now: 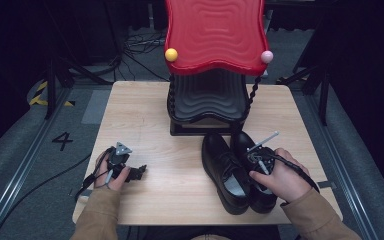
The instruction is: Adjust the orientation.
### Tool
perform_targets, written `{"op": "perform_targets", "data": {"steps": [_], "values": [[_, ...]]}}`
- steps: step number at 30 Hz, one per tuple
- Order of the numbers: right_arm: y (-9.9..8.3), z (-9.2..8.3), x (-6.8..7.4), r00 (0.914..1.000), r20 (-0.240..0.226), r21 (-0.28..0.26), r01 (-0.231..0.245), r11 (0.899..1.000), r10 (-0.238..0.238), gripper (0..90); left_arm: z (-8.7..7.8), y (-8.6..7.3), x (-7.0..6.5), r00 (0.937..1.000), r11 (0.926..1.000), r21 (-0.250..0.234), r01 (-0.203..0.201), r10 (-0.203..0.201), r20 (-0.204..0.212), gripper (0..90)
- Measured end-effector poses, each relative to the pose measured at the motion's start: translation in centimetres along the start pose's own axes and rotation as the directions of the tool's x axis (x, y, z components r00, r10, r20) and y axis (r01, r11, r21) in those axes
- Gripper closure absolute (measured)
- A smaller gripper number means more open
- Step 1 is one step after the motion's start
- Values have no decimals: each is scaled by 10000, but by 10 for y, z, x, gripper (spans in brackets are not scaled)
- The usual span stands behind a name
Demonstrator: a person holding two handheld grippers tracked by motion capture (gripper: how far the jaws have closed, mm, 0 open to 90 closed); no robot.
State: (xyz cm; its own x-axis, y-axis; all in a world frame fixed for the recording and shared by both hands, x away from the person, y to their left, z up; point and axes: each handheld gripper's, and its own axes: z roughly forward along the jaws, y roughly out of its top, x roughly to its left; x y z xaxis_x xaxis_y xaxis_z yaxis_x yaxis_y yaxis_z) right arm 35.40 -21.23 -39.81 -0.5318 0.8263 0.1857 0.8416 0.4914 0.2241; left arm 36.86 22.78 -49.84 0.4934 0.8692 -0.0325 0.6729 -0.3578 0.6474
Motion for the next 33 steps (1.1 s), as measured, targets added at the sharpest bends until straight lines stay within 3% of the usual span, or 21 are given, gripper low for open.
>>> {"op": "perform_targets", "data": {"steps": [8, 11, 14, 33], "values": [[4, 19, 5, 9968, 529, 141, -602, 9981, 594, 620, 0, 0, 0, 10000, 10000, 1, -2, 2, -1, 0], [6, 24, 8, 9913, 1087, 292, -775, 9966, 739, 674, 0, 0, 0, 10000, 10000, -16, 1, -1, 0, 0], [7, 25, 10, 9883, 1279, 311, -878, 9957, 831, 696, 0, 0, 0, 10000, 10000, -15, 4, -4, 2, 0], [13, 26, 7, 9880, 1143, 687, -1119, 9914, 1036, 773, 1, 1, 0, 10000, 10000, -27, 7, -7, -1, 0]]}}
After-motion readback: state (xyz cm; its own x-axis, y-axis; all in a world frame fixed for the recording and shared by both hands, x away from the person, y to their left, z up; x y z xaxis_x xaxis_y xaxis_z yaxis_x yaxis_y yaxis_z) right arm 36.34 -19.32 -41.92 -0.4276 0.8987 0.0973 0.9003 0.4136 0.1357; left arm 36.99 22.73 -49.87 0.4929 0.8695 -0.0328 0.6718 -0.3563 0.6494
